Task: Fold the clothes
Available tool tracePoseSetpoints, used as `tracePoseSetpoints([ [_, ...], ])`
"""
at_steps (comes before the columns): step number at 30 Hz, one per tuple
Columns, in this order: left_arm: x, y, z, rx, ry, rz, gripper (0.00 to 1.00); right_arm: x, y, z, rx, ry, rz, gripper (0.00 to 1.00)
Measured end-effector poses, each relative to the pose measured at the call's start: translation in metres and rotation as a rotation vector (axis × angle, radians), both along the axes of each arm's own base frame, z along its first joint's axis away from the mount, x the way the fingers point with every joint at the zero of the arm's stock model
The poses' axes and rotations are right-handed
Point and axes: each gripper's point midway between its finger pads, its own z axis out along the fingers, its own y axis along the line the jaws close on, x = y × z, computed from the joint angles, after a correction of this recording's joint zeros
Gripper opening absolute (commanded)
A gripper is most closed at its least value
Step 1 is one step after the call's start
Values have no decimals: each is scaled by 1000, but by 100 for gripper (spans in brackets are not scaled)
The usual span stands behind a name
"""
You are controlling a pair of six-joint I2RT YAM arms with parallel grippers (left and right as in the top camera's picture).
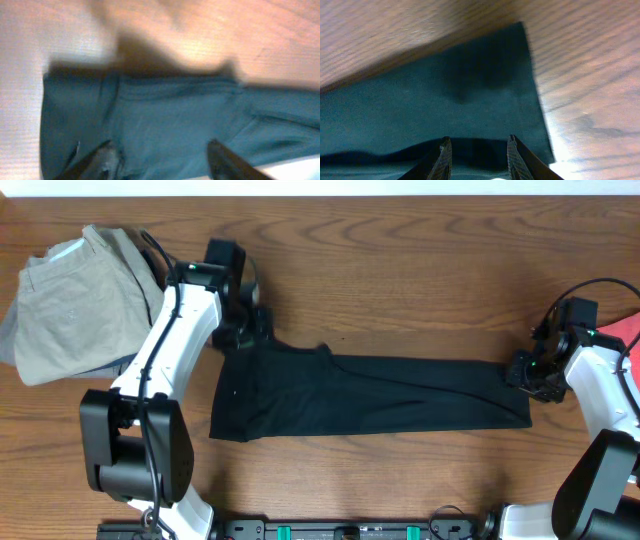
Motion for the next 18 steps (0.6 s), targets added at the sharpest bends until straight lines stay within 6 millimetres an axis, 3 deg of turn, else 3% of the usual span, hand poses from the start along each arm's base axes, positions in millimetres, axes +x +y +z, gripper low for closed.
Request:
tracePoseSetpoints([
  [6,20,-21,0,-15,-93,-49,69,1,7,-1,40,-11,10,38],
  [13,21,-59,-46,-8,-54,-145,69,-6,12,-8,58,8,11,38],
  [18,21,-84,-63,-12,-63,-206,68,-6,11,-8,58,6,11,38],
])
